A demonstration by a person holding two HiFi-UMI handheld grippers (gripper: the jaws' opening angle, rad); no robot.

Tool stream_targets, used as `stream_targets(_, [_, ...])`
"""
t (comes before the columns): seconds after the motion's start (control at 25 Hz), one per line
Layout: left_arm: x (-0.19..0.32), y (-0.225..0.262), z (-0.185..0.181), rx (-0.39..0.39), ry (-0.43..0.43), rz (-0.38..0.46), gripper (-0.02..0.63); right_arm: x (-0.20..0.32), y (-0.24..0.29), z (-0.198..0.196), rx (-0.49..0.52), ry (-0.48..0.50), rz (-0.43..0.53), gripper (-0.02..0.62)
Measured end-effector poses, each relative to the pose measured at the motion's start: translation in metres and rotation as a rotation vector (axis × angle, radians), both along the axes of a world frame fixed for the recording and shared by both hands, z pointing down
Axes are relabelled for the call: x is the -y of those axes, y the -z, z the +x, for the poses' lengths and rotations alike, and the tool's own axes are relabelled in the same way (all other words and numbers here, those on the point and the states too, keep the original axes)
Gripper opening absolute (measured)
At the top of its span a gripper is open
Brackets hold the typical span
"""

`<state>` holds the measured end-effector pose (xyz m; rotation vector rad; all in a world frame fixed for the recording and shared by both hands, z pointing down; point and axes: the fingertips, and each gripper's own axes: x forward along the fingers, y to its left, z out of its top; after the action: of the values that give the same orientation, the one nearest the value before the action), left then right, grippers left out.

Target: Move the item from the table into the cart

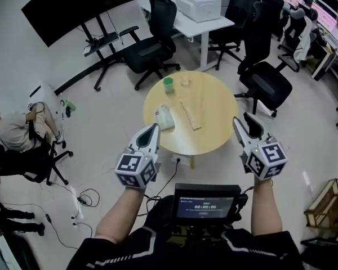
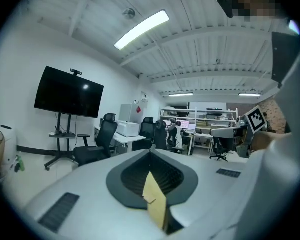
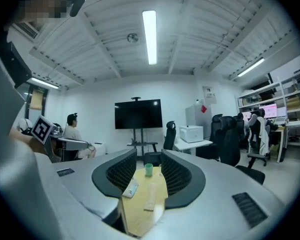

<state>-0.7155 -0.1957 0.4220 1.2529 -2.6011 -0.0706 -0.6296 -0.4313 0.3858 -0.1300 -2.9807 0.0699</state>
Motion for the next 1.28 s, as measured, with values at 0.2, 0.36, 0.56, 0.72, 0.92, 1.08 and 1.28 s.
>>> stream_targets(0.2, [0.01,-0.017,-0.079,-0.042,0.043,-0.024,0.003,0.008,-0.021,-0.115,-0.059,0.099,-0.005,0.152])
stream_targets(0.36, [-0.002,-0.048,-0.155,-0.081,0.114,-0.013,0.003,-0.004,-0.061,-0.21,-0.125,0.127,-0.021,0.165])
stream_targets(0.56, [-0.019,-0.095,-0.234,-0.144,0.097,-0.031,0.005,-0.023,-0.141,-0.312,-0.256,0.105,-0.03,0.213])
stream_targets(0.72, [-0.023,-0.131,-0.294,-0.196,0.092,-0.06,0.009,-0.026,-0.195,-0.382,-0.34,0.07,-0.027,0.213])
stream_targets(0.92, [-0.01,-0.163,-0.338,-0.259,0.104,-0.095,0.011,-0.023,-0.256,-0.431,-0.476,0.087,-0.051,0.213])
stream_targets(1.08, [0.016,-0.184,-0.359,-0.312,0.103,-0.111,0.011,-0.016,-0.302,-0.452,-0.584,0.109,-0.074,0.213])
stream_targets(1.28, [0.061,-0.214,-0.379,-0.356,0.083,-0.125,0.011,0.01,-0.365,-0.474,-0.661,0.076,-0.068,0.213])
